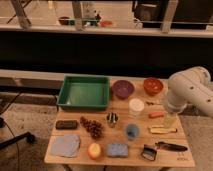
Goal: Place sponge in plastic cup
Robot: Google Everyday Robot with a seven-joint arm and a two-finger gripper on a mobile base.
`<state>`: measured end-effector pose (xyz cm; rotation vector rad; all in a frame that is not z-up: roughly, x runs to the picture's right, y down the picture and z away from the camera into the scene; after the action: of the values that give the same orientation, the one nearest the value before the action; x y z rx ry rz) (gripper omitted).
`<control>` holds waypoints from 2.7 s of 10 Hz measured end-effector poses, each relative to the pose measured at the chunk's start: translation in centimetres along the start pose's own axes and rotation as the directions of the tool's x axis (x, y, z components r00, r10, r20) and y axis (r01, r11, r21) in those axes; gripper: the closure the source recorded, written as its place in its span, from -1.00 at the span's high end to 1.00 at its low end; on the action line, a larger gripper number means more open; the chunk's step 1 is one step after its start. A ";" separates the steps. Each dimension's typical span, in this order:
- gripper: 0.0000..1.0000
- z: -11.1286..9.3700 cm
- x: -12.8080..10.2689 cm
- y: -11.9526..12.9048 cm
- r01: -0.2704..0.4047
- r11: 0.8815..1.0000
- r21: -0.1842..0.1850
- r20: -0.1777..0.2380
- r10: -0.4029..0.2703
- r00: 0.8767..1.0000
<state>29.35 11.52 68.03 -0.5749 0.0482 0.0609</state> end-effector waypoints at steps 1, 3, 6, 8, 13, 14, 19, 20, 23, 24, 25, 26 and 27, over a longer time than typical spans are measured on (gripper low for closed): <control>0.60 0.0 0.0 0.0 0.000 1.000 0.000 0.000 0.000 1.000; 0.60 0.0 0.0 0.0 0.000 1.000 0.000 0.000 0.000 1.000; 0.60 0.0 0.0 0.0 0.000 1.000 0.000 0.000 0.000 1.000; 0.60 0.0 0.0 0.0 0.000 1.000 0.000 0.000 0.000 1.000; 0.60 0.0 0.0 0.0 0.000 1.000 0.000 0.000 0.000 1.000; 0.60 0.0 0.0 0.0 0.000 1.000 0.000 0.000 0.000 1.000; 0.60 0.0 0.0 0.0 0.000 1.000 0.000 0.000 0.000 1.000; 0.60 0.0 0.0 0.0 0.000 1.000 0.000 0.000 0.000 1.000; 0.60 0.0 0.0 0.0 0.000 1.000 0.000 0.000 0.000 1.000; 0.60 0.0 0.0 0.0 0.000 1.000 0.000 0.000 0.000 1.000; 0.60 0.1 0.0 0.1 0.001 1.000 0.001 0.000 -0.001 1.000; 0.60 0.1 -0.3 0.3 0.004 1.000 0.005 0.000 -0.004 1.000; 0.60 0.1 -1.0 0.8 0.014 1.000 0.014 -0.001 -0.014 1.000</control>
<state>28.28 12.23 67.76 -0.5615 0.0451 0.0467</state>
